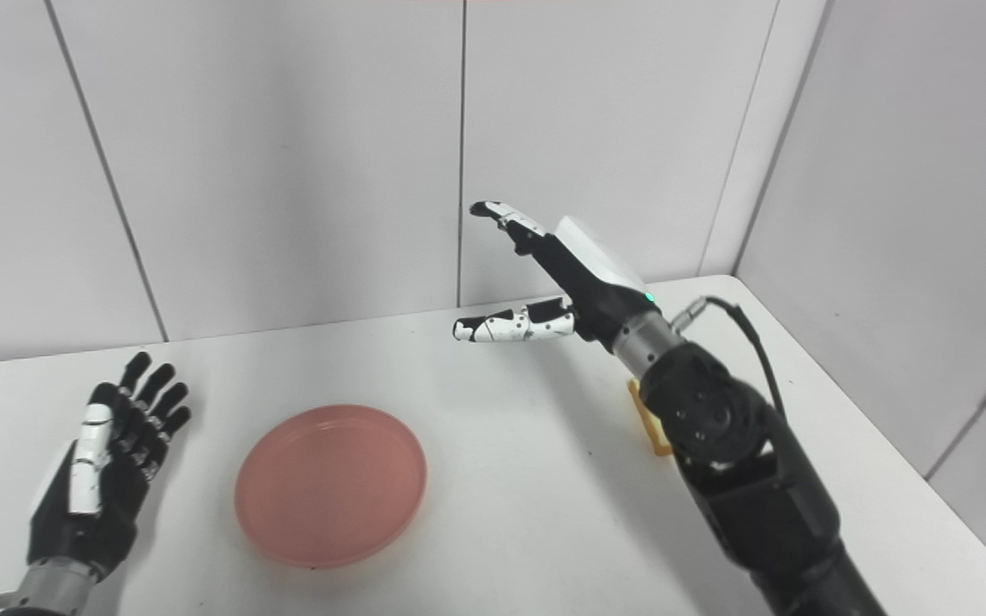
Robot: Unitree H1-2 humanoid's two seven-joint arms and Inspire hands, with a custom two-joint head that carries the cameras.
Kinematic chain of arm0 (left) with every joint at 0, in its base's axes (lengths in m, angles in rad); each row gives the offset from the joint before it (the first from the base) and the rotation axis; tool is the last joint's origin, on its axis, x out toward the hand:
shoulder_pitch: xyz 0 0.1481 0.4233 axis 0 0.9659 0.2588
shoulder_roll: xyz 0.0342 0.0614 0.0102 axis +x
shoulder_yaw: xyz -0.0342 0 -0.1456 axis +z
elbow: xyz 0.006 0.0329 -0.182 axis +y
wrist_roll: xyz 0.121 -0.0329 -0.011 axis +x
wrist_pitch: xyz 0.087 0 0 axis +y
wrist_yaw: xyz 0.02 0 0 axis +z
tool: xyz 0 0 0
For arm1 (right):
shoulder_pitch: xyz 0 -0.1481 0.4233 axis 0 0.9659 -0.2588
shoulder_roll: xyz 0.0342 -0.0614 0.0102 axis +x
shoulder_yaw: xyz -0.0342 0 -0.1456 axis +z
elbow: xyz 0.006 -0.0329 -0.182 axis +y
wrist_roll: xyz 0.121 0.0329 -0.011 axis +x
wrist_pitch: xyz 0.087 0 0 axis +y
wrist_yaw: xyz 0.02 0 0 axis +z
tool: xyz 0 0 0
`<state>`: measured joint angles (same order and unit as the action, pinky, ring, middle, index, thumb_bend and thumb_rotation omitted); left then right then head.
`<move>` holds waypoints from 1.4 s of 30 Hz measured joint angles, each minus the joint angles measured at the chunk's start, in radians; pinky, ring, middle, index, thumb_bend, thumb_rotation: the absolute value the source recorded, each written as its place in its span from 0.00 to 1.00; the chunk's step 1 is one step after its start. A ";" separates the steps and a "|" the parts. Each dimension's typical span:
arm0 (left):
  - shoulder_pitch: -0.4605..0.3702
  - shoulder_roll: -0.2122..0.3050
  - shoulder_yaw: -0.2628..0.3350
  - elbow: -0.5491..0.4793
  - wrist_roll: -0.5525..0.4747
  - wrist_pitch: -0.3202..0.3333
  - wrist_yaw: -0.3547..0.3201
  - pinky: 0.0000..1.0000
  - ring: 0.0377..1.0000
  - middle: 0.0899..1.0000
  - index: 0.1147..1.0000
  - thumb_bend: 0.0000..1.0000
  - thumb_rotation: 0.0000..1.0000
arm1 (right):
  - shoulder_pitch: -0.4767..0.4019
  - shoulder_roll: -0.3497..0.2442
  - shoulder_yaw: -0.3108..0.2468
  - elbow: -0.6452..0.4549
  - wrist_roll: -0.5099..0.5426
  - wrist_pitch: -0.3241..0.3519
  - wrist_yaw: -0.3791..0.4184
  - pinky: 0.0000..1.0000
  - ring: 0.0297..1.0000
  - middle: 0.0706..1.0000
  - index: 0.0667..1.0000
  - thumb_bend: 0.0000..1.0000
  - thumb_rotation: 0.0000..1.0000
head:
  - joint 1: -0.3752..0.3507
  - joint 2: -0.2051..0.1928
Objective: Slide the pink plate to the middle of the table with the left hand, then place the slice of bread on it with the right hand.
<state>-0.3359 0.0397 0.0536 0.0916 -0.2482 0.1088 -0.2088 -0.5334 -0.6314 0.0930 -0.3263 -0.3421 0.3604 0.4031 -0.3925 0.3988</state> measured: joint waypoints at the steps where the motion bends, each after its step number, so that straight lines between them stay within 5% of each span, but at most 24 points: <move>1: 0.000 0.005 0.000 0.000 -0.013 0.000 -0.011 1.00 0.98 0.99 1.00 0.58 1.00 | -0.006 -0.015 0.009 -0.010 -0.007 0.019 0.029 0.82 0.91 0.94 0.94 1.00 0.33 | -0.008 0.000; 5: 0.000 0.035 0.008 0.000 -0.037 0.000 -0.041 1.00 0.98 0.99 1.00 0.59 1.00 | -0.028 -0.065 0.027 -0.032 -0.025 0.080 0.122 0.85 0.93 0.96 0.97 1.00 0.26 | -0.026 0.002; 16: -0.003 0.074 0.023 0.052 -0.081 -0.002 -0.091 0.99 0.98 0.98 0.98 0.58 1.00 | -0.004 -0.225 -0.028 -0.050 -0.189 0.104 0.343 0.86 0.96 1.00 1.00 1.00 0.35 | -0.098 0.021; 26: -0.008 0.105 0.036 0.087 -0.123 -0.003 -0.143 1.00 0.99 0.98 0.99 0.58 1.00 | 0.025 -0.253 -0.099 0.001 -0.236 0.104 0.469 0.90 0.99 1.00 1.00 1.00 0.34 | -0.128 0.040; 42: -0.011 0.123 0.058 0.068 -0.144 0.022 -0.144 1.00 0.97 0.97 0.97 0.59 1.00 | 0.046 -0.272 -0.067 0.121 -0.386 0.104 0.642 0.85 0.97 1.00 1.00 1.00 0.37 | -0.141 0.066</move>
<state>-0.3468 0.1628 0.1114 0.1593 -0.3922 0.1307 -0.3528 -0.4873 -0.9035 0.0260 -0.2053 -0.7282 0.4644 1.0448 -0.5338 0.4648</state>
